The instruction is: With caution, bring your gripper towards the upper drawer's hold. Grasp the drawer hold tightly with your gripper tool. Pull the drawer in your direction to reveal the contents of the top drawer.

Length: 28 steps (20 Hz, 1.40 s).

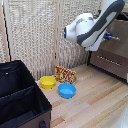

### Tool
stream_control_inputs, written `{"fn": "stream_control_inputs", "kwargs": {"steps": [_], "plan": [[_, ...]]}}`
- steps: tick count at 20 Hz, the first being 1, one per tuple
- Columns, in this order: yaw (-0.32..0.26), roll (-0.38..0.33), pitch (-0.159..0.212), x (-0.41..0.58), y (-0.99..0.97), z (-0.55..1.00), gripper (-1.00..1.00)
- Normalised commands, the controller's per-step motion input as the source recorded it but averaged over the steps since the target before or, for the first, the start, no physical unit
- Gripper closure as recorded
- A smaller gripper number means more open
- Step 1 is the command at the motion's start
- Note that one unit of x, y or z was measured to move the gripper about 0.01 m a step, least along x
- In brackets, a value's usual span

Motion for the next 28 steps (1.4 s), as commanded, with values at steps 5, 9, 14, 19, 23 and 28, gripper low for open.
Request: {"fn": "stream_control_inputs", "kwargs": {"steps": [5,9,14,19,23,28], "plan": [[-0.024,-0.012,-0.071,0.177,0.79,-0.13,-1.00],[-0.015,0.000,-0.012,0.022,0.00,0.04,-1.00],[0.000,0.002,-0.011,0.087,-0.09,0.17,-1.00],[-0.002,0.001,-0.007,0.124,-0.01,0.22,-1.00],[-0.044,0.000,-0.011,0.194,0.02,0.15,-1.00],[-0.021,-0.003,0.000,0.335,0.36,-0.15,-1.00]]}}
